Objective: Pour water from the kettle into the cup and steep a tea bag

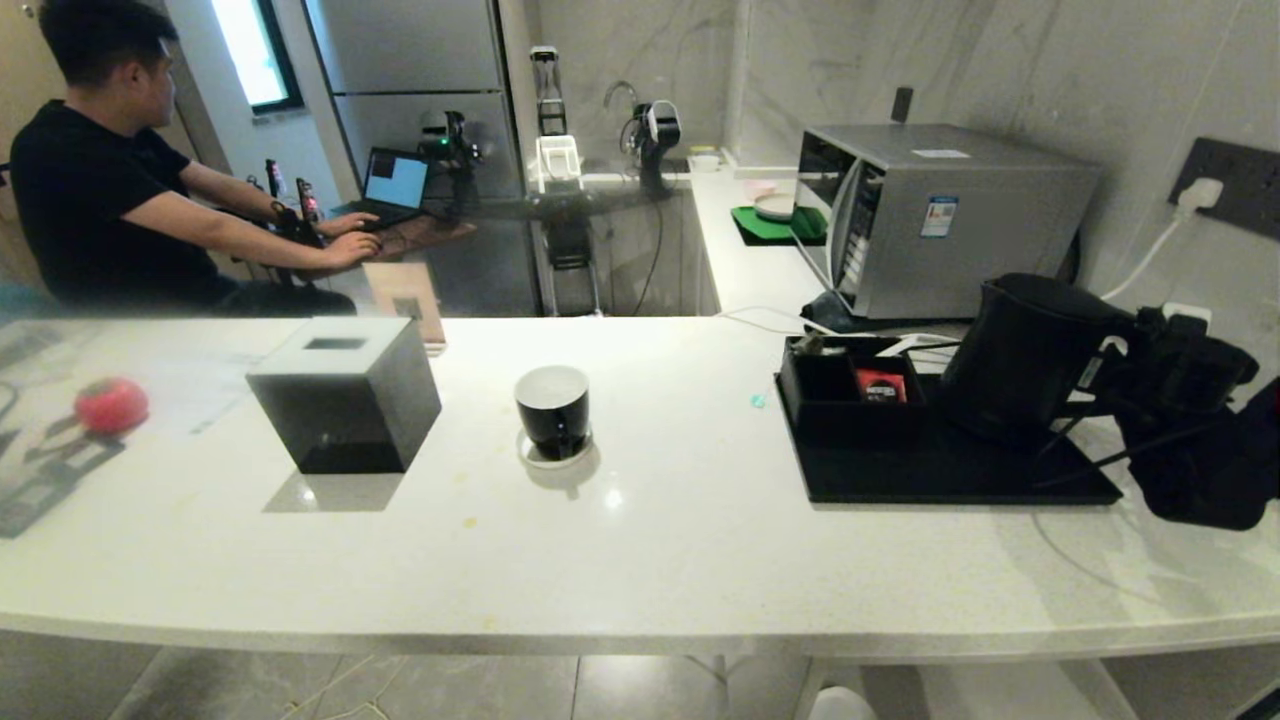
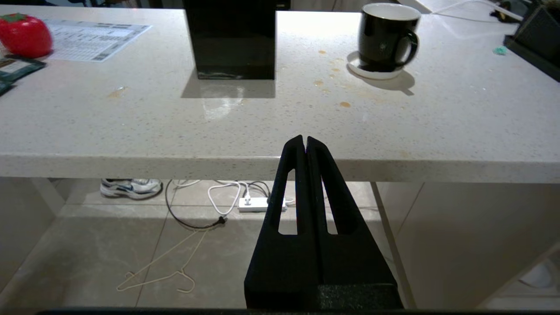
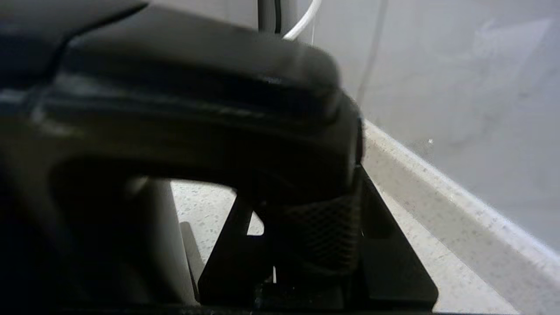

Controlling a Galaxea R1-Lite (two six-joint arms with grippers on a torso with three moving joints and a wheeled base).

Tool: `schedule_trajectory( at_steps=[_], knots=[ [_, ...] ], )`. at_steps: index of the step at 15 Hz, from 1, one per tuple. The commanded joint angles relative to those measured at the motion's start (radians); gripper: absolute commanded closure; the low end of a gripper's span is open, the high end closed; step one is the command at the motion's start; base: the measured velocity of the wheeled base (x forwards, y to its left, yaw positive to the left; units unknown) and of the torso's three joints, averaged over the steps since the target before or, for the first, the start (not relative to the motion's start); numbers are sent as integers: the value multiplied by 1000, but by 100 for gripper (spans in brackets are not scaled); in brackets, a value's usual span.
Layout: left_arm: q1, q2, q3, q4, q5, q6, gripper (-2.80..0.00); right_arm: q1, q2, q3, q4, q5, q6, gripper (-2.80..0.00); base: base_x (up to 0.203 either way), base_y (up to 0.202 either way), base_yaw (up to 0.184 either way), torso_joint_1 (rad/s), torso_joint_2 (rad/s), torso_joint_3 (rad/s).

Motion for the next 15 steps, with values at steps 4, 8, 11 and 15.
schedule_trajectory(
  at_steps=[4, 8, 11, 15],
  knots=[
    [-1, 0, 0, 0, 0, -1, 0, 2, -13, 1, -14, -1, 1, 0, 0, 0, 0, 0, 0, 0],
    [1, 0, 0, 0, 0, -1, 0, 3, -30, 3, -13, -1, 1, 0, 0, 0, 0, 0, 0, 0],
    [-1, 0, 0, 0, 0, -1, 0, 4, -53, 10, -10, 0, 2, 0, 0, 0, 0, 0, 0, 0],
    [0, 0, 0, 0, 0, -1, 0, 5, -84, 19, -10, 2, 3, 0, 0, 0, 0, 0, 0, 0]
  ],
)
